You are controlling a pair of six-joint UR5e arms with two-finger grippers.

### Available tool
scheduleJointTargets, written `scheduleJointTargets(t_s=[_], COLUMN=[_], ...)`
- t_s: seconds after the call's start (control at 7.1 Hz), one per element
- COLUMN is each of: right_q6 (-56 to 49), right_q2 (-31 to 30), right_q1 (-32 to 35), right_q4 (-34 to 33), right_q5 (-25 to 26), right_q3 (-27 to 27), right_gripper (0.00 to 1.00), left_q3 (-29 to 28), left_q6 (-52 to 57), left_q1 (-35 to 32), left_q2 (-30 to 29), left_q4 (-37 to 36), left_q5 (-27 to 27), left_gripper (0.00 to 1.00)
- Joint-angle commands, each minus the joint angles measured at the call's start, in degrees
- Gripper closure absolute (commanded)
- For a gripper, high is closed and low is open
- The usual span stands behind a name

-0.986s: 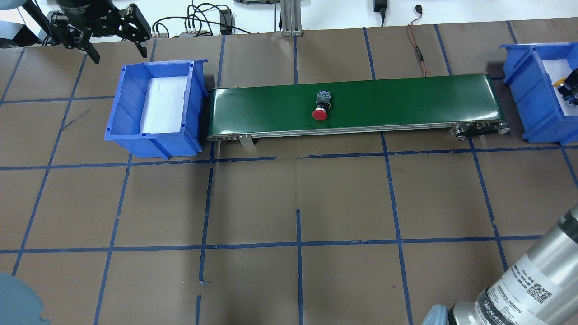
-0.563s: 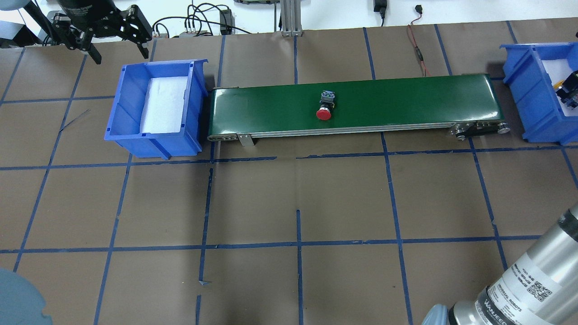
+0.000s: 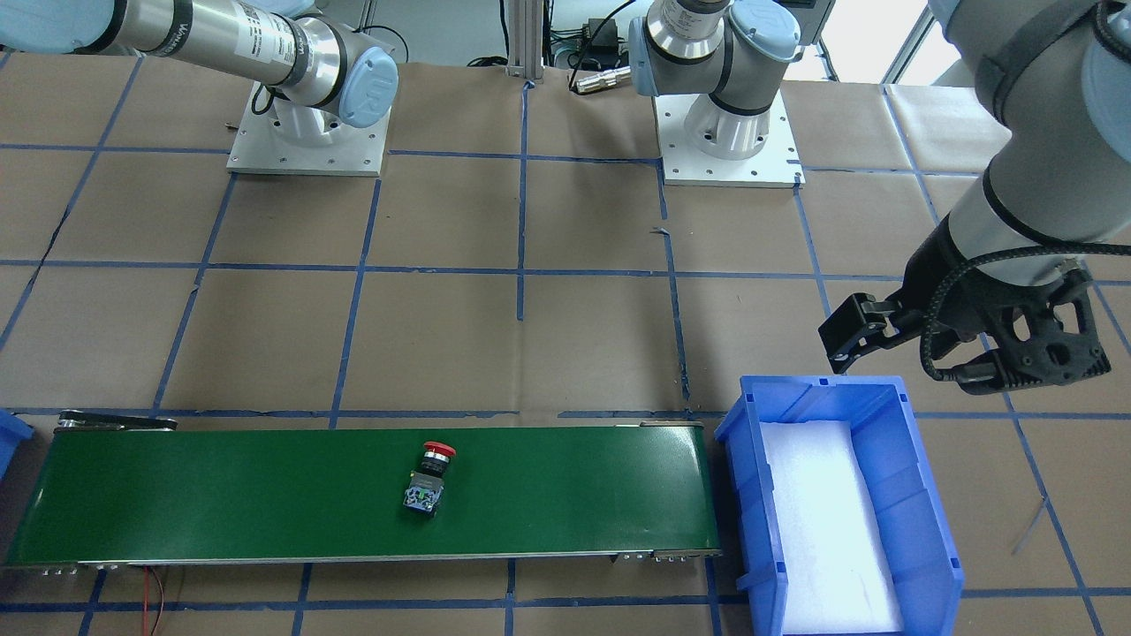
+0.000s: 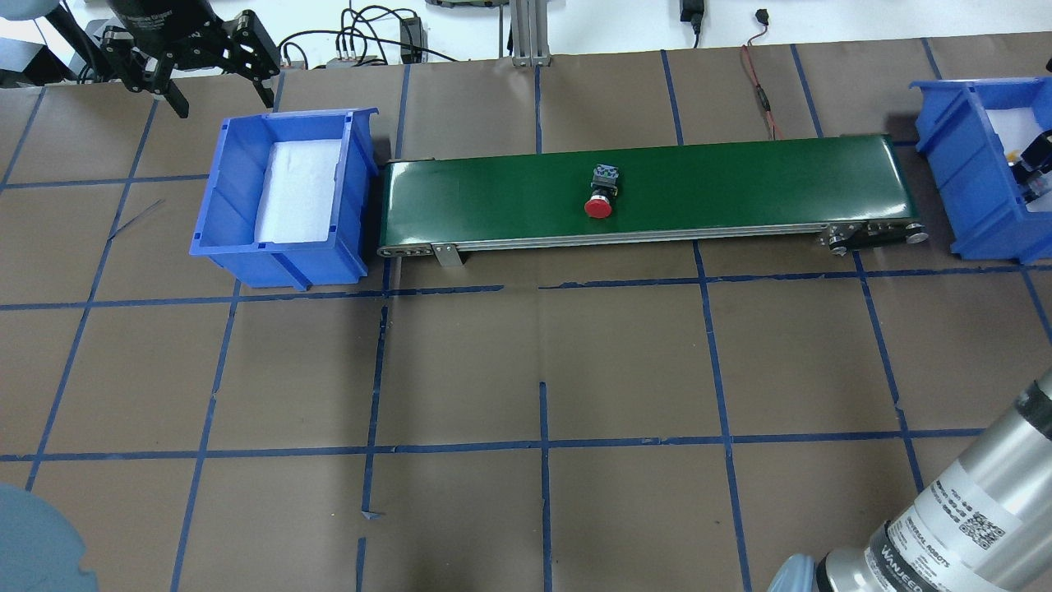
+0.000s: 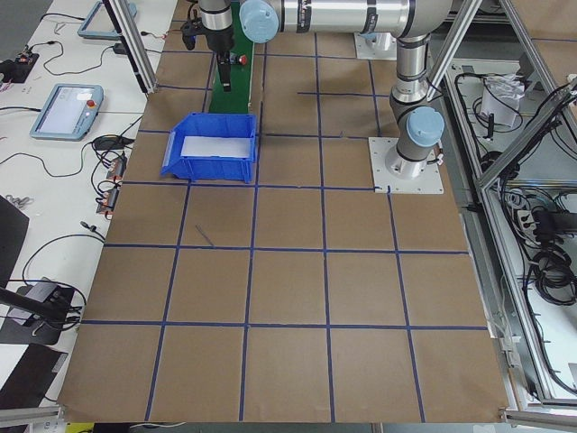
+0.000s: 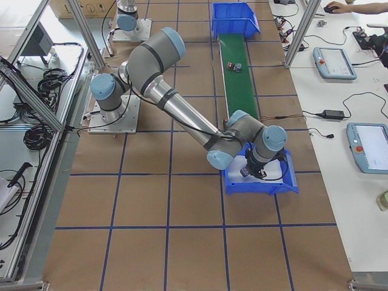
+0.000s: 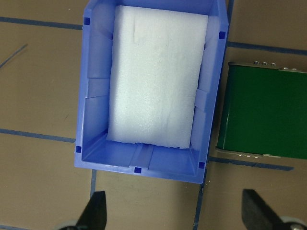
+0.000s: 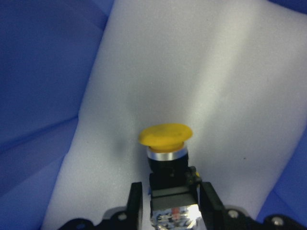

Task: Transport two buttons from left to right
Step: 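Release the yellow button onto the foam and open the right gripper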

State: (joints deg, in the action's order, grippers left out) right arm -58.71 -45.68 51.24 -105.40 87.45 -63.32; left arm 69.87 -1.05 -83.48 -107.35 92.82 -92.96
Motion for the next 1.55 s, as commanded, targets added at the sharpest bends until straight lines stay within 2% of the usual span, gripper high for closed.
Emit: scheduleJointTargets(t_s=[0.0, 0.42, 0.84, 1.13, 1.41], right_q6=[0.0, 0.0, 0.17, 3.4, 14.37], right_q2=[0.23, -1.68, -11.07, -13.2, -13.91], right_q1=[0.0, -0.09, 1.57, 10.59, 17.28], right_q4=[-0.07, 0.37, 4.58, 4.68, 4.76], right_q5=[-0.09, 0.0, -1.05, -1.93, -2.11], right_q3=[0.04, 0.82, 0.48, -0.57, -1.97], right_gripper=[0.44, 0.44, 0.44, 0.44, 0.44], left_q3=[0.0, -0.09, -0.09, -0.09, -0.09], left_q6=[0.0, 0.0, 0.09, 0.09, 0.09], left_q1=[-0.02, 0.07, 0.16, 0.16, 0.25], left_q2=[0.03, -0.92, -0.05, -0.75, 0.03], left_q4=[-0.01, -0.8, -0.72, -0.8, -0.72], left_q5=[0.15, 0.15, 0.24, 0.24, 0.24], left_gripper=[0.0, 0.0, 0.0, 0.0, 0.0])
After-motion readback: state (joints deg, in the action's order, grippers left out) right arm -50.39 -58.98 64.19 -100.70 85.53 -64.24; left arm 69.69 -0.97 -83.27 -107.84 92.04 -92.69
